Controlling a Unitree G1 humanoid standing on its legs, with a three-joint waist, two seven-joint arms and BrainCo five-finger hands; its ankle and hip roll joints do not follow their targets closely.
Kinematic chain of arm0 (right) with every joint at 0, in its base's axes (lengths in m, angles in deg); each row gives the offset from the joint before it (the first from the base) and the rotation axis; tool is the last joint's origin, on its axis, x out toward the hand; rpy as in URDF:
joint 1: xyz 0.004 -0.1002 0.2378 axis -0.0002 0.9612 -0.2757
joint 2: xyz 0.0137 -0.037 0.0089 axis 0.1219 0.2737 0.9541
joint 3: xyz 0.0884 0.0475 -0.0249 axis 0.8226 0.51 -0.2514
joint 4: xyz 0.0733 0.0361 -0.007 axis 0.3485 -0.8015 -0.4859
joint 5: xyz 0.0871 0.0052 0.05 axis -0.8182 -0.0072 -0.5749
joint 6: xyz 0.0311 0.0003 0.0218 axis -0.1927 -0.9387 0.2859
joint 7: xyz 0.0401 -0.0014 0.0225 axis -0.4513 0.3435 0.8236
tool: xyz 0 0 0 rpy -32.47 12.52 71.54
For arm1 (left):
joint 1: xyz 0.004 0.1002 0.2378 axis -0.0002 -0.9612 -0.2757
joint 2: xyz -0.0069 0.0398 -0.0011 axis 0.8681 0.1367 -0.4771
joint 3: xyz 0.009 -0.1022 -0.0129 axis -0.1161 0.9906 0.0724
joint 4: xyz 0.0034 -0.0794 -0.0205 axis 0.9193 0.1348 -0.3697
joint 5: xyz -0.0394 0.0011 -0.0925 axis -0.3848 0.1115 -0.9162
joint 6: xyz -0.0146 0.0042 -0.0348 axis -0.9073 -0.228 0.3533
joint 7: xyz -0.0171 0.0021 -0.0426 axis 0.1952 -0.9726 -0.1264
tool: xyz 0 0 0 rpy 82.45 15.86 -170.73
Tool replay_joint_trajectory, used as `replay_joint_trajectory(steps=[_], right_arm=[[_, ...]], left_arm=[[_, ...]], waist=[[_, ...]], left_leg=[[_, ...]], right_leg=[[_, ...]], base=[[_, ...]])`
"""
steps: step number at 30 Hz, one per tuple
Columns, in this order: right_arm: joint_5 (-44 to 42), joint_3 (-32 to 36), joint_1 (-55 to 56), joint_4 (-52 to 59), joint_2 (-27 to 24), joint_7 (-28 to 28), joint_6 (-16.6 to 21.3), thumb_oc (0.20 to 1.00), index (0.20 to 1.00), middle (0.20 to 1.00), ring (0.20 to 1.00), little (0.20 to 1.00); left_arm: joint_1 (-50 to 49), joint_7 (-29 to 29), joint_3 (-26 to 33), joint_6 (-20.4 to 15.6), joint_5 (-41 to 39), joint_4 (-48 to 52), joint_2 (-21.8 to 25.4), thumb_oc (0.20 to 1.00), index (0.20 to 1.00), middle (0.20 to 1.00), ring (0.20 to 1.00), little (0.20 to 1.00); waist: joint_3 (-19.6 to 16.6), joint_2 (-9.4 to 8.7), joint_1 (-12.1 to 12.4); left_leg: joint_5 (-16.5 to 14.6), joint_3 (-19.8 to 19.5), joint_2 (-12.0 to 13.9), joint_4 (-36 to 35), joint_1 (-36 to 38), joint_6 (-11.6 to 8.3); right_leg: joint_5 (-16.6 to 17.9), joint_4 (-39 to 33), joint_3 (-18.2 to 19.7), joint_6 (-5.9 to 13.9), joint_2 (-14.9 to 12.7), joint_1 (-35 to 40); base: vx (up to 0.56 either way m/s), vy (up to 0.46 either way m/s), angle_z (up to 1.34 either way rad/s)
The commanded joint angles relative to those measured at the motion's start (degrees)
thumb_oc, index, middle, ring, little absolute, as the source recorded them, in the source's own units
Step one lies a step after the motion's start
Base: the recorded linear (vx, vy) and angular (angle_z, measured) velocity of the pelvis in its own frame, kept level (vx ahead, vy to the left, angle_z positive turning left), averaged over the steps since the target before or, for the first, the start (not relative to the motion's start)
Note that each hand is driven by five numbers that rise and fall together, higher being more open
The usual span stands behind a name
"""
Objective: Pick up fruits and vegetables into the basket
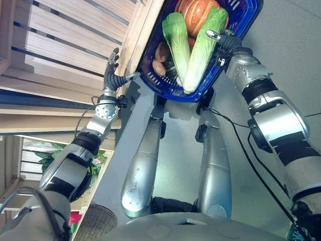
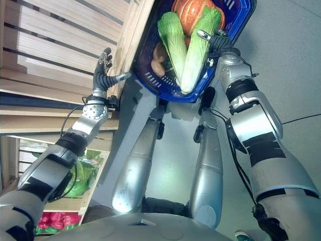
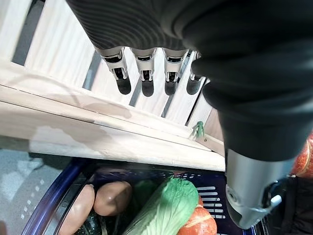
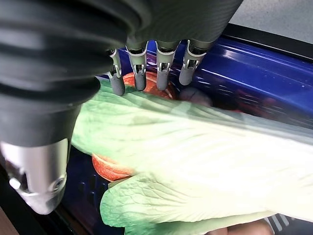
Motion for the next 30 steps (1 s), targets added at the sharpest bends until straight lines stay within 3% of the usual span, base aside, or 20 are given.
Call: replay_joint_trajectory(steps=[1, 8, 12, 26, 30], right_arm=[[1.32, -1.21, -1.52, -0.6, -2.61, -0.48, 1.37, 1.0, 1.0, 1.0, 1.0, 1.0], [1.51, -1.21, -0.92, -0.15, -2.63, -0.99, 2.61, 1.0, 1.0, 1.0, 1.0, 1.0], [2.55, -0.55, 0.67, 0.98, -2.63, -1.28, 5.62, 1.0, 1.0, 1.0, 1.0, 1.0], [8.79, 2.18, 21.49, 13.91, -5.7, -0.35, 13.21, 1.0, 1.0, 1.0, 1.0, 1.0], [8.35, 4.06, 27.81, 15.05, -5.71, 0.31, 14.54, 1.0, 1.0, 1.0, 1.0, 1.0]], left_arm=[[-2.03, -2.12, 0.8, -2.14, 1.66, 2.48, -2.27, 1.0, 1.0, 1.0, 1.0, 1.0], [-2.73, -2.79, 0.74, -1.77, 2.36, 3.14, -2.15, 1.0, 1.0, 1.0, 1.0, 1.0], [-3.55, -2.95, 0.9, -0.05, 4.34, 3.41, -1.29, 1.0, 1.0, 1.0, 1.0, 1.0], [-14.44, 0.37, 4.84, 0.16, 7.47, 1.66, 3.37, 1.0, 1.0, 1.0, 1.0, 1.0], [-17.42, 3.03, 5.43, 1.25, 8.93, -0.08, 3.74, 1.0, 1.0, 1.0, 1.0, 1.0]], waist=[[-2.33, 6.12, 0.13], [-2.33, 5.86, -0.19], [-2.33, 5.43, -0.65], [-2.33, 2.12, -4.75], [-5.47, 1.28, -5.17]], left_leg=[[-0.02, 0.75, -3.55, -3.41, 0.99, 2.95], [-0.19, 0.77, -3.56, -4.08, 2.79, 3.23], [-0.14, 0.7, -3.56, -5.4, 5.6, 3.31], [1.15, 3.28, -0.93, -18.59, 28.72, 2.06], [1.03, 3.5, -0.46, -21.48, 32.6, 1.87]], right_leg=[[-9.23, 6.18, -3.46, 2.28, 2.87, 1.85], [-9.13, 5.55, -3.31, 2.18, 3.1, 3.39], [-8.95, 4.51, -3.06, 2.21, 3.33, 5.98], [-5.51, -9.21, -1.85, 4.8, 1.51, 28.7], [-4.67, -12.7, -2.05, 5.51, 0.71, 33.13]], base=[[0.0, 0.0, 0.0], [0.0, 0.0, 0.0], [-0.02, 0.015, -0.03], [-0.03, 0.04, -0.08], [0.03, -0.013, -0.15]])
